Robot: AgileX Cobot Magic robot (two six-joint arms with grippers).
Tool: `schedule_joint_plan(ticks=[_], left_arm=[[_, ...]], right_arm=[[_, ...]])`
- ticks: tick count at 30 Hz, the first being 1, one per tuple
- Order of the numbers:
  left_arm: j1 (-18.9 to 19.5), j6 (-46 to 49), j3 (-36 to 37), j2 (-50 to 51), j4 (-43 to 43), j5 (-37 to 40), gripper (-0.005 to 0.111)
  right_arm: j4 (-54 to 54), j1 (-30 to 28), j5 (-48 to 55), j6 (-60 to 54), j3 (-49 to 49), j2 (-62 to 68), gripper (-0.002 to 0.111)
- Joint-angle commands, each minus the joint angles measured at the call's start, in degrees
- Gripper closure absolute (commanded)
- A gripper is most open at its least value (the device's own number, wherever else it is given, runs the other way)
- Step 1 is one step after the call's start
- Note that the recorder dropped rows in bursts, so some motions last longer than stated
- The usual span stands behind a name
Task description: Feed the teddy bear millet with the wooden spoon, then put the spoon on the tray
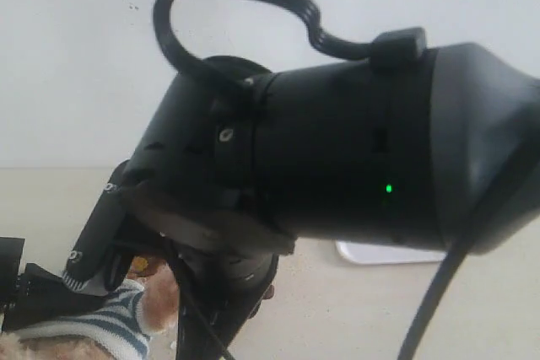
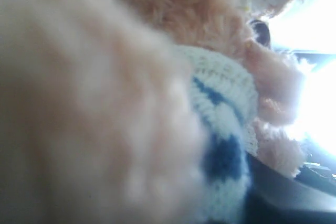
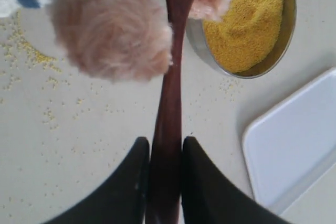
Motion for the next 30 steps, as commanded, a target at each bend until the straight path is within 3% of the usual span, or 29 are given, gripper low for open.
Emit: schedule_joint_plan(ticks=[1, 14, 22, 30], left_arm=[[-0.05, 0.46, 0.21, -0.22, -1.60, 1.97, 0.103], [-0.05, 0.46, 0.21, -0.22, -1.38, 1.97, 0.103], [-0.05, 0.46, 0.21, -0.22, -1.50, 1.97, 0.103], [-0.05, 0.46, 0.21, -0.22, -1.14, 1.97, 0.103]], right_arm=[[-5.95, 1.88, -0.69, 3.40, 0.23, -0.17, 0.109], [-13.77, 2.14, -1.77, 5.50, 0.23, -0.17, 0.109], [-24.57, 6.19, 1.43, 5.65, 1.76, -0.17, 0.109], [-27.05, 6.67, 2.55, 9.61, 2.52, -0.17, 0.109]])
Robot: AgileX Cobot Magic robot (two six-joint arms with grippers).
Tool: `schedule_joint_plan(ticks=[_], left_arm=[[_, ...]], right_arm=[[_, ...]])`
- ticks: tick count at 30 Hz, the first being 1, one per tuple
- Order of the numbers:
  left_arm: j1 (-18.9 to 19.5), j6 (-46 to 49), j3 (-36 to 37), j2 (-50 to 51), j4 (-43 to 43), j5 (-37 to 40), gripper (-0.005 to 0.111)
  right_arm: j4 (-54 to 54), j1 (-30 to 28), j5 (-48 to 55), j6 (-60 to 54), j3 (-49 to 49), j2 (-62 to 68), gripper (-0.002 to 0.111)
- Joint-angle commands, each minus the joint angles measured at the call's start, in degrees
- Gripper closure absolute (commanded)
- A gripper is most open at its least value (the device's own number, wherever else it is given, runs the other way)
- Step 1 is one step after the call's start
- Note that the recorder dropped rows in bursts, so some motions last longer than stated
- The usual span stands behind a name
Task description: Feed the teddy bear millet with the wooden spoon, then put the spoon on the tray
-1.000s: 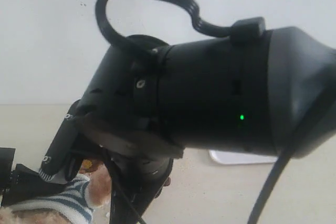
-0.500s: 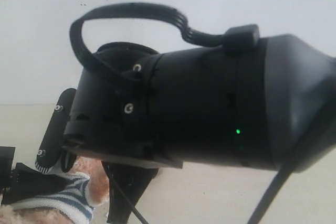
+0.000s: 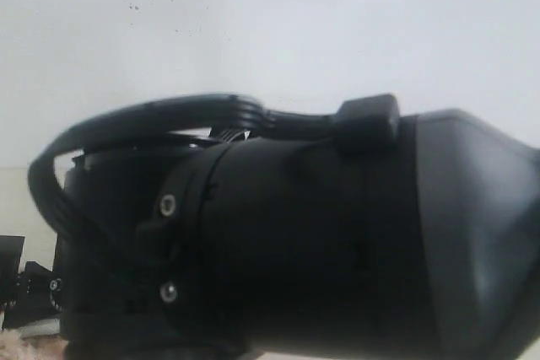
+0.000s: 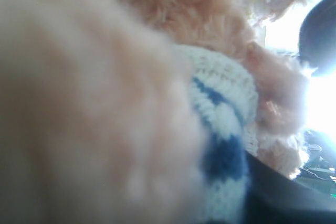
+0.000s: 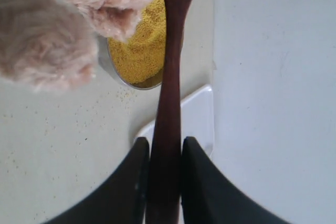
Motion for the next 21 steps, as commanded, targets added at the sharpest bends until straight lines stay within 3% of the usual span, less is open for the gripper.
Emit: schedule_joint_plan(ticks=[1, 10, 15, 21], left_arm=[[-0.05, 0.46, 0.21, -0.22, -0.62, 1.97, 0.103], [-0.05, 0.46, 0.21, -0.22, -0.64, 1.97, 0.103], [-0.05, 0.46, 0.21, -0.22, -0.64, 1.97, 0.103], [-0.05, 0.46, 0.21, -0.22, -0.64, 1.97, 0.103]], right_arm=[[-3.37, 0.09, -0.88, 3.94, 0.11, -0.26, 0.109], [-11.54, 0.68, 0.36, 7.58, 0.11, -0.26, 0.109], [-19.45, 4.48, 0.73, 14.97, 0.11, -0.26, 0.109], [-17.63, 5.76, 3.53, 15.43, 0.11, -0.26, 0.109]])
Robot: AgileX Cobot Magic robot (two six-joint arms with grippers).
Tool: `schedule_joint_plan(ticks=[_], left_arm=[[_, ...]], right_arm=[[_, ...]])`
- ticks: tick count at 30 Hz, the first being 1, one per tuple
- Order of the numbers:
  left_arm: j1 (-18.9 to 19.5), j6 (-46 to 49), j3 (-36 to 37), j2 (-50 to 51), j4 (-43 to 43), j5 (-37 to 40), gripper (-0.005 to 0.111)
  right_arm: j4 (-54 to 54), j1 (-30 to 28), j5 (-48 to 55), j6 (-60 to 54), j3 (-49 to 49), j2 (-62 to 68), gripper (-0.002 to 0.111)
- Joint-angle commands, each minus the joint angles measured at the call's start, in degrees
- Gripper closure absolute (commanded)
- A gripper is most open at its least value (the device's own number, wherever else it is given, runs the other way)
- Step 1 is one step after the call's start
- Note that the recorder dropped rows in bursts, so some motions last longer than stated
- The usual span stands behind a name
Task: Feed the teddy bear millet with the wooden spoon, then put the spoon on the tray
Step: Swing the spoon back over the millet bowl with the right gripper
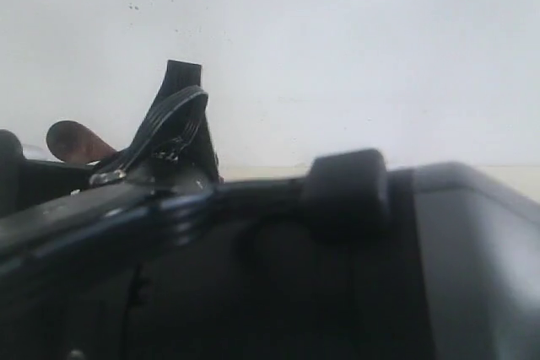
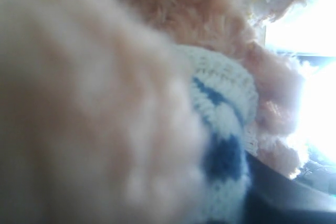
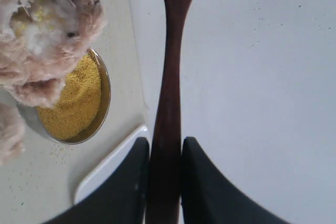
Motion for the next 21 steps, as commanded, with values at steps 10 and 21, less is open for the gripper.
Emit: schedule_joint_plan(ticks=[10, 21], left_arm=[[-0.05, 0.46, 0.21, -0.22, 0.05, 1.97, 0.103], [-0.05, 1.70, 0.21, -0.22, -5.30, 1.97, 0.103]], right_arm=[[3.46, -5.19, 7.32, -6.40, 0.08, -2.44, 0.109], [57.22, -27.95, 7.32, -33.51, -0.13, -10.87, 0.109]])
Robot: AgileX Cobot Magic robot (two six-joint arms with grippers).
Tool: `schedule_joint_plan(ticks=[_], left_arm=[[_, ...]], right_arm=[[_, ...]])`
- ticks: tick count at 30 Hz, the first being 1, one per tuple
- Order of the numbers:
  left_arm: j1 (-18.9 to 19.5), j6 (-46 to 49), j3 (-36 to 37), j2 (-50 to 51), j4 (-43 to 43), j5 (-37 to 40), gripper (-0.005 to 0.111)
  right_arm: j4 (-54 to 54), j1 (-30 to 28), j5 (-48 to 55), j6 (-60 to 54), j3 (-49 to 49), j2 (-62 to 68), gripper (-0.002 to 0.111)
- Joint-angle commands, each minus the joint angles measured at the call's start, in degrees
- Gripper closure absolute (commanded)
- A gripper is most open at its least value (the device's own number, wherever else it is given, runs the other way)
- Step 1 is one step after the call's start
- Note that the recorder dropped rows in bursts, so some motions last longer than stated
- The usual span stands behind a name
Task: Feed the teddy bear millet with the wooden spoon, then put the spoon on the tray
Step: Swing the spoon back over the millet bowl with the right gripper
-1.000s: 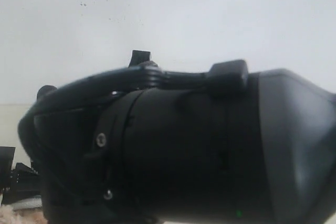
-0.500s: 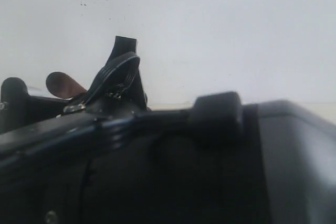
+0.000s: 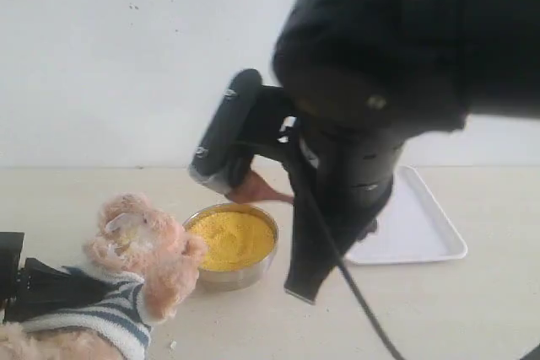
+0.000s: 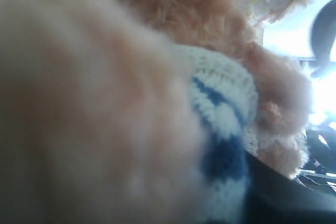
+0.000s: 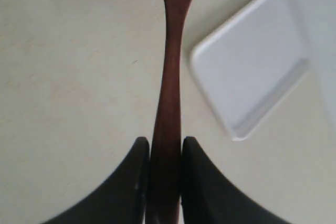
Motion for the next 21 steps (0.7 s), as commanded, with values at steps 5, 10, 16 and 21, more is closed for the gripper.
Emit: schedule_joint_plan(ticks=[5, 10, 16, 21], left_arm=[[-0.05, 2.73, 0.21, -0.22, -9.71, 1.97, 0.103], [-0.05, 2.22, -0.23, -0.22, -12.26, 1.97, 0.103], [-0.05, 0.06, -3.74, -0.22, -12.26, 0.93, 0.103], [-0.05, 0.06, -5.55, -0.22, -12.26, 1.03, 0.103]], right_arm=[[6.99, -8.57, 0.16, -9.41, -0.13, -0.43, 0.109], [3.31, -8.57, -4.84, -8.88, -0.91, 2.04, 0.109], [-2.58, -8.57, -1.96, -7.74, -12.04, 13.44, 0.109], [-2.68, -8.16, 2.25, -11.36, -22.17, 24.05, 0.109]])
